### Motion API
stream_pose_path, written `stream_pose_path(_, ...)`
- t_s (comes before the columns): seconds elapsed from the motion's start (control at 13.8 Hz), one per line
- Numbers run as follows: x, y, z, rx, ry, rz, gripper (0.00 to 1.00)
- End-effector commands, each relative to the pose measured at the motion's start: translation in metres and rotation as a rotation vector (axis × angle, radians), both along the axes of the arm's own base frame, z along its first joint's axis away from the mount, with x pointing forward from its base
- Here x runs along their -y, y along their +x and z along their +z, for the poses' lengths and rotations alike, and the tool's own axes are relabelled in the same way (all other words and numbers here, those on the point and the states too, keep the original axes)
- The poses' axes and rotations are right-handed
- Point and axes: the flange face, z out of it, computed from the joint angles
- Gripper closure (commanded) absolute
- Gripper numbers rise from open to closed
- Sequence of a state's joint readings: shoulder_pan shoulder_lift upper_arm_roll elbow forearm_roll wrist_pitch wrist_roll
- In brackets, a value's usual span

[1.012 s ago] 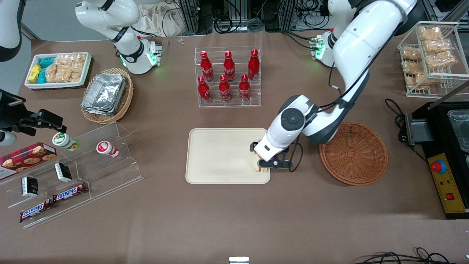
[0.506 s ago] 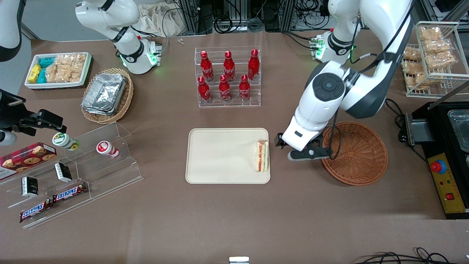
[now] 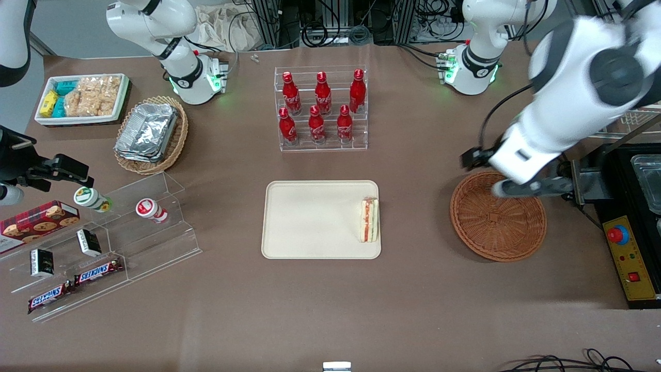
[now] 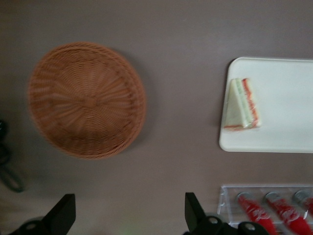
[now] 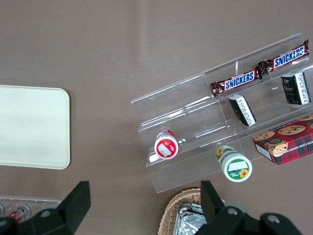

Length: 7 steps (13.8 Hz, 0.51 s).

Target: Place sandwich from basket to tray

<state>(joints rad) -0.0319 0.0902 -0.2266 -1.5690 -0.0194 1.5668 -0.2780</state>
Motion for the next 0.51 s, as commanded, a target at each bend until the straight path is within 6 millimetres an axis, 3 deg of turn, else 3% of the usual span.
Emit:
stream_pose_path(0.0,-0.035,-0.014,0.023,-0.006,0.000,0.017,0.00)
stream_pose_path(0.14,-0.055,-0.012,0.029,0.006,0.006,0.051,0.00)
stream_pose_path(0.43,-0.059,-0.009,0.041,0.029,0.006,0.062,0.00)
